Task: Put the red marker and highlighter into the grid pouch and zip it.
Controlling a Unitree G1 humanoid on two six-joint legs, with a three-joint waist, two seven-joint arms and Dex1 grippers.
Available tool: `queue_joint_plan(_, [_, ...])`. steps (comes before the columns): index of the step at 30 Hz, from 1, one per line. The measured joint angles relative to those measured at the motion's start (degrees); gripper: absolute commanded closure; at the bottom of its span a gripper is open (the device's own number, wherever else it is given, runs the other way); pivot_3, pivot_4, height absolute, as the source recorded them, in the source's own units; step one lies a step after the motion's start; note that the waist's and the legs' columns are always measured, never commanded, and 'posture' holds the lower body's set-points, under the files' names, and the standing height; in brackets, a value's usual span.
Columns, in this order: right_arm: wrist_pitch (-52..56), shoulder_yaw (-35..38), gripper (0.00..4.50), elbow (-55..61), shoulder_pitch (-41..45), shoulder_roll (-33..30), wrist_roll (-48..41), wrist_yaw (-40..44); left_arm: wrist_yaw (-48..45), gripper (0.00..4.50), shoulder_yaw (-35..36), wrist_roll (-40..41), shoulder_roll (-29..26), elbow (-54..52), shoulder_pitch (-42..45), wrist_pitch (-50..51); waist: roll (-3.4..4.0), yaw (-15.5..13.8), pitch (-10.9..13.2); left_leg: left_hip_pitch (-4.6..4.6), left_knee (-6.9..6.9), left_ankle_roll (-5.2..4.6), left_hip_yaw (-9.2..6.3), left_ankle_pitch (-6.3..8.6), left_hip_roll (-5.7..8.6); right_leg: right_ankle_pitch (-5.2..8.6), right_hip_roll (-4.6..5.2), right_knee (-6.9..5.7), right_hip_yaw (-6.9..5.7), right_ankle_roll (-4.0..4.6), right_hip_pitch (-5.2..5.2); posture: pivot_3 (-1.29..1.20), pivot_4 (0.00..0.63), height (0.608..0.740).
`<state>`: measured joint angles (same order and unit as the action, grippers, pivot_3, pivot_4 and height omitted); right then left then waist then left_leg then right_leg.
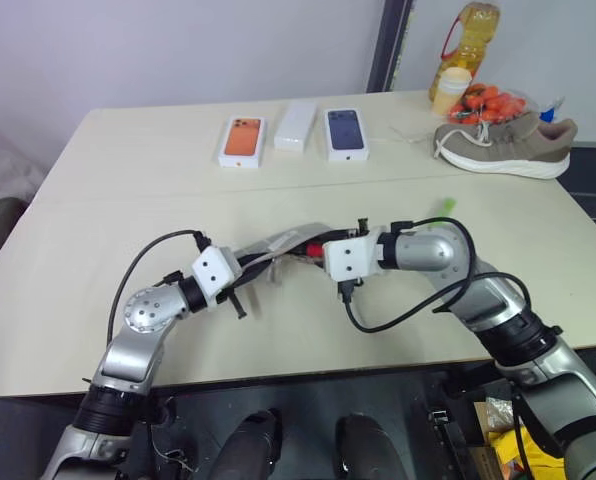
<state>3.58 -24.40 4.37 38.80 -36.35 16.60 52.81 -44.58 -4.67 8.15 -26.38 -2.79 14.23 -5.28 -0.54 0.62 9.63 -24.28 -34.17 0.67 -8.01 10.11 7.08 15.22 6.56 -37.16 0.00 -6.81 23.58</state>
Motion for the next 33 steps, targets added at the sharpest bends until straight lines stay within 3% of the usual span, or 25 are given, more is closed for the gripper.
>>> queue_joint_plan(1, [0.51,0.60,0.20,0.06,-0.06,0.01,0.00,-0.49,0.28,4.50,0.00,-0.01,0.16,0.10,-0.04,0.08,0.00,0.00,0.00,0.00,0.00,0.00,0.00,0.00,0.00,0.00,0.00,0.00,0.00,0.00,0.00,0.00,0.150,0.740])
queue_joint_plan(11, [23.60,21.79,0.09,1.65,-5.97,2.36,-12.97,-6.69,9.35,4.50,0.61,-2.44,4.99,2.59,0.01,0.48,-0.01,-0.17,0.00,0.02,-0.01,-0.01,-0.02,0.00,-0.01,0.00,0.01,-0.02,0.00,0.00,-0.04,0.00,0.150,0.740])
queue_joint_plan(14, [34.04,28.66,0.09,-2.07,-5.90,5.84,-15.53,-13.87,11.90,4.50,0.63,-3.03,6.78,4.15,0.25,0.67,-0.02,-0.09,-0.01,0.02,-0.01,-0.01,-0.02,0.00,-0.01,0.00,0.00,-0.04,0.00,0.00,-0.02,0.00,0.150,0.740])
queue_joint_plan(16, [38.52,33.36,0.09,-7.32,-5.12,9.66,-15.15,-22.84,13.42,4.50,0.58,-3.46,8.62,5.76,1.62,1.02,-0.02,-0.13,-0.02,0.05,-0.01,0.00,-0.02,-0.01,0.00,-0.01,-0.01,-0.06,0.00,0.01,-0.04,0.00,0.150,0.740])
queue_joint_plan(18, [40.31,36.95,0.09,-12.64,-4.81,12.67,-14.99,-31.04,14.29,4.50,0.43,-3.93,9.62,6.44,2.10,1.03,-0.02,-0.11,-0.02,0.05,-0.01,0.00,0.01,-0.01,0.01,-0.01,0.00,-0.05,0.01,0.01,-0.04,0.00,0.150,0.740])
queue_joint_plan(24, [39.68,43.94,0.09,-24.43,-0.63,15.76,-17.44,-43.32,14.49,4.50,-0.43,-4.19,10.17,6.94,2.22,1.06,0.02,0.17,-0.01,0.06,0.01,-0.01,0.05,-0.02,0.01,-0.01,-0.01,-0.07,0.03,0.01,-0.03,0.00,0.150,0.740])
queue_joint_plan(27, [37.46,45.60,0.93,-28.48,0.99,16.58,-19.53,-45.19,14.48,4.50,-0.43,-4.18,10.15,6.95,2.22,1.07,0.02,0.20,-0.01,0.07,0.01,-0.01,0.05,-0.02,0.01,-0.01,-0.02,-0.06,0.03,0.01,-0.05,0.00,0.150,0.740])
queue_joint_plan(32, [34.27,44.87,3.61,-30.47,1.05,16.80,-20.80,-45.18,14.71,4.50,-0.37,-4.15,10.13,6.91,2.15,1.15,0.02,0.30,-0.01,0.09,0.00,-0.02,0.06,-0.02,0.00,-0.01,-0.03,-0.08,0.03,0.01,-0.06,0.00,0.150,0.740])
queue_joint_plan(33, [34.01,44.49,3.68,-30.52,1.04,16.80,-20.95,-45.06,14.77,4.50,-0.36,-4.14,10.13,6.84,2.05,1.21,0.02,0.36,-0.01,0.09,0.00,-0.02,0.06,-0.02,0.00,-0.01,-0.03,-0.08,0.03,0.01,-0.06,0.00,0.150,0.740])
